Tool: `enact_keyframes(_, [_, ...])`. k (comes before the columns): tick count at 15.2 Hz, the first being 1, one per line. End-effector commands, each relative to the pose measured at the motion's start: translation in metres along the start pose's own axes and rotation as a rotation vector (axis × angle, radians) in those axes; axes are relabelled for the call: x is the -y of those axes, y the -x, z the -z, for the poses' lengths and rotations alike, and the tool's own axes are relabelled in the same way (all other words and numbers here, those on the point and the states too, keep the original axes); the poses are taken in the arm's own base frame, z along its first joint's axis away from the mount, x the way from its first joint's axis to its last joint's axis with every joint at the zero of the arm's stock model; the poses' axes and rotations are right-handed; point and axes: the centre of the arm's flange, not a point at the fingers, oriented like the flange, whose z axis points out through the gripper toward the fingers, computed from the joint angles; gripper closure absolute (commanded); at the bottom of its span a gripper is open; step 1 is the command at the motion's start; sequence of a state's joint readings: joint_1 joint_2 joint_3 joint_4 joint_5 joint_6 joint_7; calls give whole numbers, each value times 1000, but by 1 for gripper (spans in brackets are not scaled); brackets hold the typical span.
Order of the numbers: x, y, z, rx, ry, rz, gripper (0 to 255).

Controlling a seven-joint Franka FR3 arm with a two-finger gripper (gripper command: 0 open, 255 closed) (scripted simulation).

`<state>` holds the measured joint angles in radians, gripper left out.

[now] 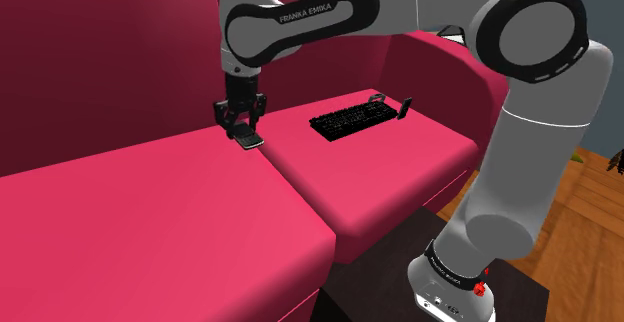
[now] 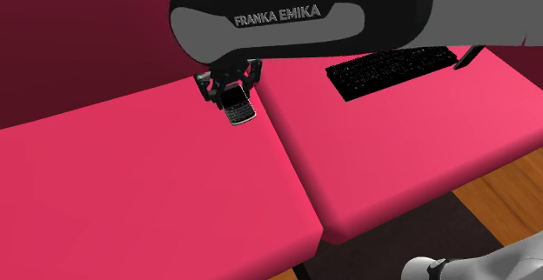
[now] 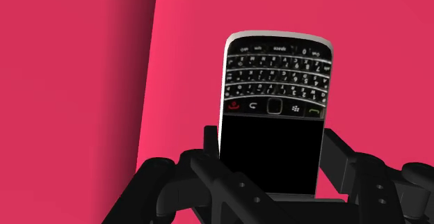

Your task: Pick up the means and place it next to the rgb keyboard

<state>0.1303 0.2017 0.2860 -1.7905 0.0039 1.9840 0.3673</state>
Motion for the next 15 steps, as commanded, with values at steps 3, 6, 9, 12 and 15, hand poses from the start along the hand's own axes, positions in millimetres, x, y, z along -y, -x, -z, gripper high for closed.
enact_keyframes(3, [-49, 15, 4, 0, 0, 1, 255])
enact_keyframes(6, [-86, 29, 6, 0, 0, 1, 255])
enact_keyframes(9, [-123, 43, 7, 0, 0, 1, 255])
enact_keyframes(12, [-160, 57, 9, 0, 0, 1, 255])
enact_keyframes(15, [-197, 71, 11, 0, 0, 1, 255])
